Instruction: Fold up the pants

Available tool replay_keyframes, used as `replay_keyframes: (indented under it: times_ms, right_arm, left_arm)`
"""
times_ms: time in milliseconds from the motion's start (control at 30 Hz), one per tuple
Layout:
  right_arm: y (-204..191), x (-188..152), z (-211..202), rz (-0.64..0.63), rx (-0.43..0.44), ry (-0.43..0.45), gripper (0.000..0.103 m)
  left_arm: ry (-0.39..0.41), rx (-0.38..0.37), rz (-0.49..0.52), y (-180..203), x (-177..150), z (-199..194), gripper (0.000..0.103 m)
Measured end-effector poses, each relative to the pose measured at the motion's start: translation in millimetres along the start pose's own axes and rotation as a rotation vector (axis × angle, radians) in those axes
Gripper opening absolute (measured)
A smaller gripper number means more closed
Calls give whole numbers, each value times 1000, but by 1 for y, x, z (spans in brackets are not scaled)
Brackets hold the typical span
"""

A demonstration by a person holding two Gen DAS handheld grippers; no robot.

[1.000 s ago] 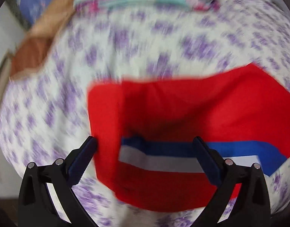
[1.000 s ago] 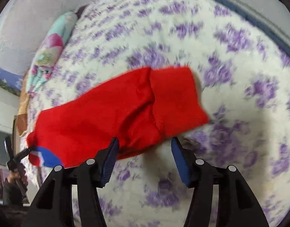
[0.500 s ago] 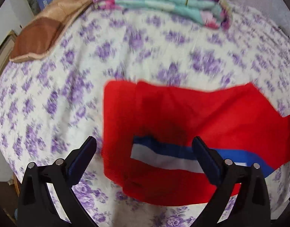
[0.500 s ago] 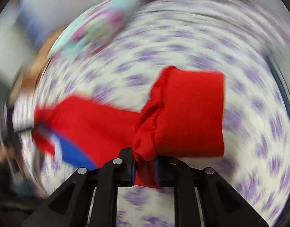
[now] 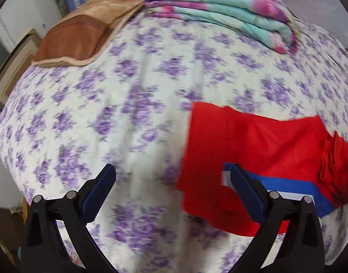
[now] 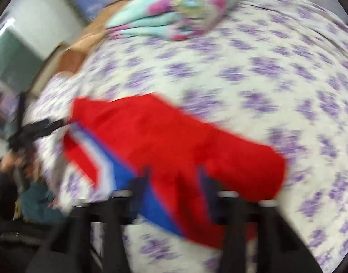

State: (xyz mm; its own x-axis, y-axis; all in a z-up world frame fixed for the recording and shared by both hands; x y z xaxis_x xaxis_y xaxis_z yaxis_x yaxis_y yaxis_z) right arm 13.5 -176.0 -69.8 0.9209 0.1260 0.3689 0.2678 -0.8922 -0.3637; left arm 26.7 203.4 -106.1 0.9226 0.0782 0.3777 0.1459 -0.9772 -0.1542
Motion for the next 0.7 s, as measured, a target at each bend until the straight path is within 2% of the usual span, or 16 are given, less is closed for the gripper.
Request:
replay_keyframes:
  times_ms: [67,133,167,200,233,300,333,367,400,433,467,600,633,700]
  right_arm:
    - [15,9,21,37,-50,5,4]
    - [7,6,60,-4,-93,-69,3]
    - [-5,-3,87,-65,-108,-164,3]
    - [-22,-9,95,-189,-181,-170,3]
    - [-28,-9,94,-229,-205,-173,3]
    - [-26,-7,78,-180,-140,-168,3]
    - [-22,-6,64,-141,-80,-147,8]
    - [-17,-7,47,-122,-47,-109,42]
    - [-11,-8,33,-113,-49,-66,63]
    - [-5,-11,21,-103,-78,-24,80]
    - [4,-17,10,-89,-119,11,80]
    - [46,-43,-5,37,-183,2,79]
    - [49,-48,-7,66,-195,-2,79]
    - [65,-63,-10,139,-204,-5,79]
  left_arm:
    - [-24,8,-36,-12,1,5,98]
    - [-47,16,-70,-21,1,10,98]
    - [-52,14,-77,-23,0,11,98]
    - [-56,9,-81,-24,0,11,98]
    - [-61,-8,-81,-24,-1,13,98]
    - [-76,-32,-69,-23,-3,17,98]
    - [-88,-42,-57,-20,-3,22,98]
    - [-92,-47,-55,-18,-3,25,98]
    - [-102,-59,-55,-16,-2,30,98]
    - [-115,-78,-60,-14,-1,35,98]
    - [-127,-102,-74,-13,1,39,98]
    - [-193,-220,-141,-11,6,52,98]
    - [-213,-246,-139,-8,6,55,98]
    - [-244,-249,-102,1,6,53,98]
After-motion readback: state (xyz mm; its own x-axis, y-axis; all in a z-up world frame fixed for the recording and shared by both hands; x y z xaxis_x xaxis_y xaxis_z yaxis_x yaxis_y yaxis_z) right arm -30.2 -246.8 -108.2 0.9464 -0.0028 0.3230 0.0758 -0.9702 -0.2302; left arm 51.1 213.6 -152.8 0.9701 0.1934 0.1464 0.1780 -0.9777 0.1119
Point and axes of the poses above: each gripper's, at about its wrist camera, not at the fingertips, and z roughly the way its jaws point, y to its right, x to its top, the point moved 1 cm from there along z, roughly the way its jaws point, and after that the axes turned 6 degrees about x, right-handed, at the moved point
